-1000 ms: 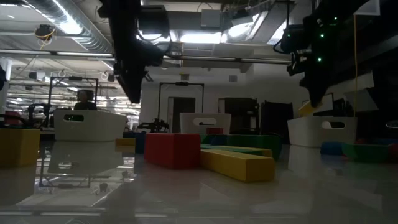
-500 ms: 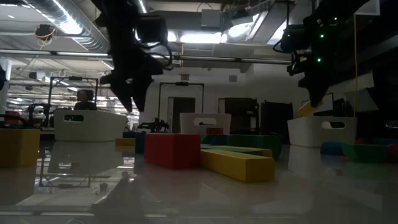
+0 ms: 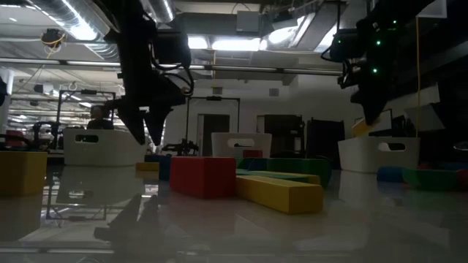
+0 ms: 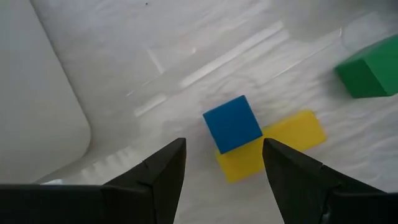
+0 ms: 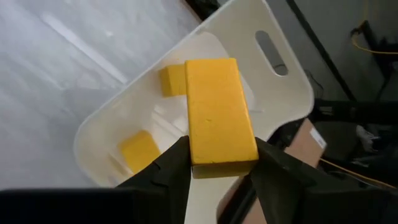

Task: Sort blocks
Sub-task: Put the yellow block into the top right white bin, then put the blue block into the top center white bin, then put the yellow block into the top right white bin

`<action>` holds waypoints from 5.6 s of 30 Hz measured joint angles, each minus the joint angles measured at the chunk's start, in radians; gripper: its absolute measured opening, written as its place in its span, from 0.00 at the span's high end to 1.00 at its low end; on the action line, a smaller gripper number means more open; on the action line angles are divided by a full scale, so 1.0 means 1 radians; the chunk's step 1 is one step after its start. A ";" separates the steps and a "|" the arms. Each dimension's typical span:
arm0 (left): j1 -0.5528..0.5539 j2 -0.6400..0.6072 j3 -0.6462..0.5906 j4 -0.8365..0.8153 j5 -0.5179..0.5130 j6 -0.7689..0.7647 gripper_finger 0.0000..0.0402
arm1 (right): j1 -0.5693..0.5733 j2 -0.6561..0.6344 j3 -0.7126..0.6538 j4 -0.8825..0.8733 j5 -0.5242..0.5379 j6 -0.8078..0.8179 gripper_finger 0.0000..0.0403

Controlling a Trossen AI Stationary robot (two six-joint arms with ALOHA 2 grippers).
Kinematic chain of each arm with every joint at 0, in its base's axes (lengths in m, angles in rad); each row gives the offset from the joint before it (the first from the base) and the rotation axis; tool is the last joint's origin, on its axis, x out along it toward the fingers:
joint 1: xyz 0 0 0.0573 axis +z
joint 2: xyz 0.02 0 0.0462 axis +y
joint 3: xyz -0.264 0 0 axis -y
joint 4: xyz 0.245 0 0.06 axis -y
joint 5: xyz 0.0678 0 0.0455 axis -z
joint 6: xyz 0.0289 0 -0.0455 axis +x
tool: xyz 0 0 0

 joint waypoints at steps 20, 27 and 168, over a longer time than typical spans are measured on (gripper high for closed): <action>0.000 0.000 -0.003 0.042 0.000 -0.076 0.49 | 0.001 0.023 0.000 0.009 -0.038 0.027 0.34; 0.000 0.039 -0.002 0.089 -0.010 -0.077 0.49 | 0.000 0.028 0.000 0.011 -0.057 0.026 0.30; -0.273 0.182 0.171 0.228 0.060 0.456 0.48 | 0.741 0.517 0.002 0.604 -0.508 -0.302 0.58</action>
